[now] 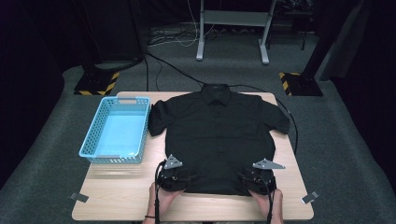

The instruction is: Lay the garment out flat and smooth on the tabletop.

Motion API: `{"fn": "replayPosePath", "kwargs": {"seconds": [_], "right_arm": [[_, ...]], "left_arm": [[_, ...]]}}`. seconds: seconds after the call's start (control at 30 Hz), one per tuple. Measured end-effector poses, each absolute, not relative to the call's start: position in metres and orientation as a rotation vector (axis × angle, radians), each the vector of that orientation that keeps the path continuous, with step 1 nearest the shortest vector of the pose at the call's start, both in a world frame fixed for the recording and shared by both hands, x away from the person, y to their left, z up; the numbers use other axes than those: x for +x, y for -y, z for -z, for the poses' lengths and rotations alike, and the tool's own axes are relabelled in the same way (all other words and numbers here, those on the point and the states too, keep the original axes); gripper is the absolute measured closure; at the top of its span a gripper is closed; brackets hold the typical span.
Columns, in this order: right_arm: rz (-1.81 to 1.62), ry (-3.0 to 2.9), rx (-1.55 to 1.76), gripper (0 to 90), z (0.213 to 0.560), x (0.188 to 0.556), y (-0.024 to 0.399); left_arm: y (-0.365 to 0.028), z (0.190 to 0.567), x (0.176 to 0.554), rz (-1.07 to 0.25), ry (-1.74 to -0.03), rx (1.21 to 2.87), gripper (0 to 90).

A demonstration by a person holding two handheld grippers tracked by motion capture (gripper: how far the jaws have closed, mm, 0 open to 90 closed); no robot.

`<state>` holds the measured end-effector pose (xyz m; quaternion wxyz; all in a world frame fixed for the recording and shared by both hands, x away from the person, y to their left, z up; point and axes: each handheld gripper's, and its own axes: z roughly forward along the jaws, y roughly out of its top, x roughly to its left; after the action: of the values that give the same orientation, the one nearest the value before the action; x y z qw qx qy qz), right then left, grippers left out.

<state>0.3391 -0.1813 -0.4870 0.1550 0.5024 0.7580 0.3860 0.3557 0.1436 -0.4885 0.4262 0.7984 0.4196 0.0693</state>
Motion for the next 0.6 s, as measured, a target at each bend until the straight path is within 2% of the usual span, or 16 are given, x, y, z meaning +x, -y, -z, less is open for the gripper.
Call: {"fn": "replayPosePath", "kwargs": {"seconds": [0.13, 0.2, 0.23, 0.4, 0.47, 0.6], "right_arm": [[-1.06, -2.188, 1.486, 49.3, 0.486, 0.365, 0.178], [-1.034, -2.204, 1.506, 50.3, 0.491, 0.375, 0.176], [-1.018, -2.217, 1.52, 52.4, 0.494, 0.38, 0.175], [-1.048, -2.233, 1.529, 78.2, 0.506, 0.386, 0.174], [-1.062, -2.229, 1.513, 83.0, 0.506, 0.382, 0.174], [-1.117, -2.195, 1.474, 84.7, 0.499, 0.368, 0.178]], "left_arm": [[-0.148, 0.486, 0.385, -0.199, -1.136, 1.964, 36.9], [-0.155, 0.49, 0.401, -0.207, -1.195, 1.954, 33.5], [-0.159, 0.493, 0.409, -0.228, -1.235, 1.955, 31.1], [-0.168, 0.511, 0.431, -0.295, -1.325, 2.001, 23.9], [-0.168, 0.512, 0.429, -0.327, -1.324, 2.003, 22.9], [-0.165, 0.516, 0.421, -0.403, -1.282, 2.018, 20.3]]}}
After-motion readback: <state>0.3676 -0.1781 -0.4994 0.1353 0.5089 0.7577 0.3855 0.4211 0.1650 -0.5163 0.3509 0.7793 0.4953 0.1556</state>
